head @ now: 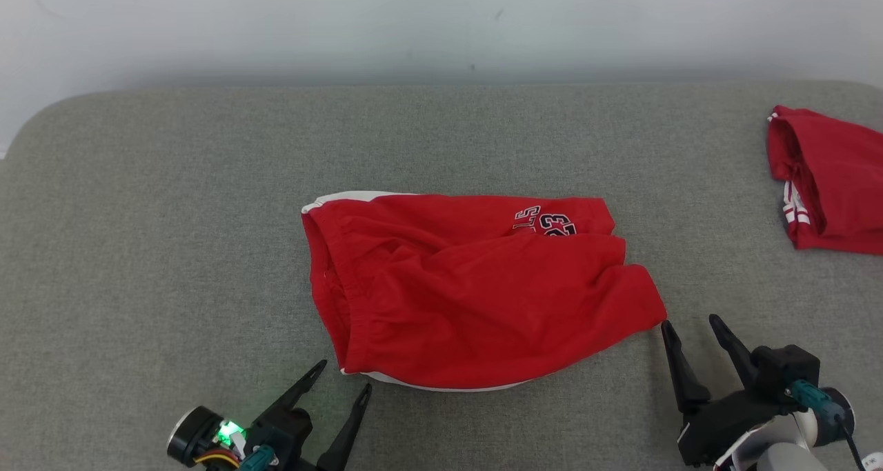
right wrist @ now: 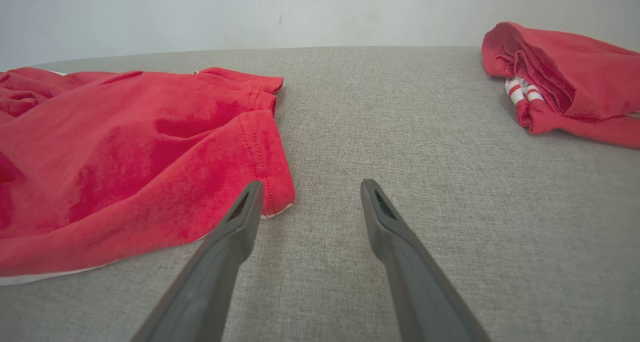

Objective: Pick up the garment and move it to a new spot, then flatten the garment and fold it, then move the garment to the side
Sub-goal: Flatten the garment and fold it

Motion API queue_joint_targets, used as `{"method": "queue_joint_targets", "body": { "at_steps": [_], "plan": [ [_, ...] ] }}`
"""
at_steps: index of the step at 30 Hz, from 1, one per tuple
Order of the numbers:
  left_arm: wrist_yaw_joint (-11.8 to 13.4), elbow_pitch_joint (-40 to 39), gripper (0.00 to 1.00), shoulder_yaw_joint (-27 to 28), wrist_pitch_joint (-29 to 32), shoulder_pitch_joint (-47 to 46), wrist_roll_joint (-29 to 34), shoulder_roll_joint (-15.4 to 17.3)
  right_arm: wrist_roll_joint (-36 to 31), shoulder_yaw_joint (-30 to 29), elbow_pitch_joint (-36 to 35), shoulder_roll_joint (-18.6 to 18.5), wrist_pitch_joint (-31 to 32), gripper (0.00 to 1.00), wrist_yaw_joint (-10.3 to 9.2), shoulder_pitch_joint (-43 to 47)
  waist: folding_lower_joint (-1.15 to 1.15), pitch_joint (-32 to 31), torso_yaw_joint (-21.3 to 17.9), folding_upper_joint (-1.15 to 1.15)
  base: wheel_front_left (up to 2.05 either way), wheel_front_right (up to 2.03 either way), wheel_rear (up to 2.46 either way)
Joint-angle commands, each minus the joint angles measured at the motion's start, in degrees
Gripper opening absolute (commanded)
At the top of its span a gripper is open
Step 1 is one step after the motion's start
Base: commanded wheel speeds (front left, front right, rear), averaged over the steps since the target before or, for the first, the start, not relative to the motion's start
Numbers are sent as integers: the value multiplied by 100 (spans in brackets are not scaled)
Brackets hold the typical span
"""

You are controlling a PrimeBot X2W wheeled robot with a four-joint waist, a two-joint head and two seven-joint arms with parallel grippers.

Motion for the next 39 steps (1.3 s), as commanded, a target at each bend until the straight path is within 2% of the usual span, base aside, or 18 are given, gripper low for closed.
{"method": "queue_joint_targets", "body": {
  "at_steps": [1,13,14,15,16,17,23,31,35,39],
  "plan": [
    [9,72,100,-84,-16,-158,-47,32,66,56,107,16,-4,100,-20,-140,0,114,19,-1,0,0,0],
    [9,703,100,-835,-16,-935,-413,63,319,631,1090,142,-1,100,-20,-898,0,390,59,-1,0,0,0],
    [9,727,100,-888,-16,-967,-454,53,361,665,1128,151,0,58,-20,-941,0,400,61,-1,0,0,0],
    [9,755,64,-924,-16,-1004,-481,55,419,709,1178,167,0,40,-20,-960,0,410,64,-1,0,0,0],
    [9,766,37,-961,-16,-1035,-514,44,461,779,1220,186,1,0,-20,-963,0,412,66,-1,0,0,0],
    [9,767,0,-993,-16,-1050,-539,25,491,824,1224,189,2,0,-20,-983,0,414,68,-1,0,0,0],
    [9,383,0,-768,-16,-853,-583,25,646,828,725,98,-2,0,-20,-860,0,294,67,-1,0,0,0],
    [8,-571,0,-292,-16,-428,-361,196,784,656,-498,-146,-4,0,-20,-352,0,-28,-20,-1,0,0,0],
    [8,-928,0,-348,-16,-747,-351,397,878,708,-894,-241,-4,0,-20,-607,0,-130,-129,-1,0,0,0],
    [8,-1083,0,-626,-16,-1490,-583,669,1003,783,-1051,-392,79,0,-20,-1199,0,-36,-196,-1,0,0,0]
  ]
}}
